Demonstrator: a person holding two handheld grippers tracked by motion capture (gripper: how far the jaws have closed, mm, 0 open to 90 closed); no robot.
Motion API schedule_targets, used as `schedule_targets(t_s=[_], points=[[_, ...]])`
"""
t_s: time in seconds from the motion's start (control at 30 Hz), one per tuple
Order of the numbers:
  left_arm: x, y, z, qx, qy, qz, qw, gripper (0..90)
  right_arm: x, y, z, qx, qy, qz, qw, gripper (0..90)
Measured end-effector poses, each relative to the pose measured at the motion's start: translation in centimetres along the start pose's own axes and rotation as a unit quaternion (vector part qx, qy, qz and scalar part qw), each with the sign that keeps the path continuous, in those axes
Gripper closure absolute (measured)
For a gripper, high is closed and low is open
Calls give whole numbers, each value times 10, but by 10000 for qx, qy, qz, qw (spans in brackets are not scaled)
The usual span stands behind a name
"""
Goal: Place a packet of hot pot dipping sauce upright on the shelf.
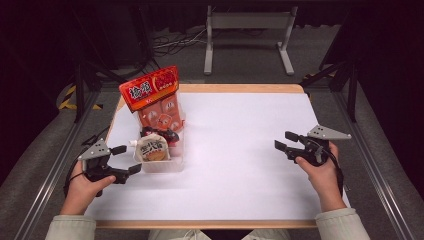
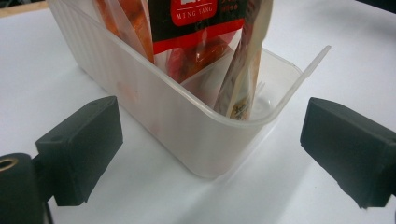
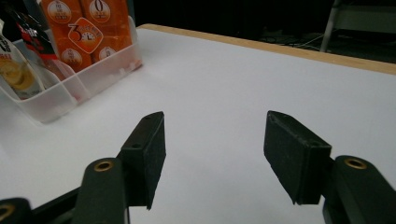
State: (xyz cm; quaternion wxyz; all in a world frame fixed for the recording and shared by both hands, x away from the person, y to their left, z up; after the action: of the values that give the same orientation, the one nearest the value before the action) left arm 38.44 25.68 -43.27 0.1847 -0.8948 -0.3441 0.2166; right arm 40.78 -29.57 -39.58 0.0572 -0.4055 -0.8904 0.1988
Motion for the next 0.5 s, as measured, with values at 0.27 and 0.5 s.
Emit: schedule_targets(t_s=[0.27,0.5], points=[[-1,2,12,-24,-124,131,9998,70,-3,1,27,137,36,239,9996,359],[-3,8,15,-2,-176,293,9994,67,-5,-1,40,137,138,216,9996,354]])
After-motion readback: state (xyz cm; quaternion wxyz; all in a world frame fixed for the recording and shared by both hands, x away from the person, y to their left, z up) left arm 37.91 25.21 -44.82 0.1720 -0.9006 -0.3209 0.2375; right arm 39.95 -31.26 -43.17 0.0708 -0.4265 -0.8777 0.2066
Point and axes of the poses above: each handheld gripper's, and its own axes: y roughly forward along the jaws, z roughly out of its underside, x roughly to its left, the point moved 4 cm from there along y, roughly forward along the jaws, and after that the axes turned 10 degrees about -y, right-handed, at the moved point
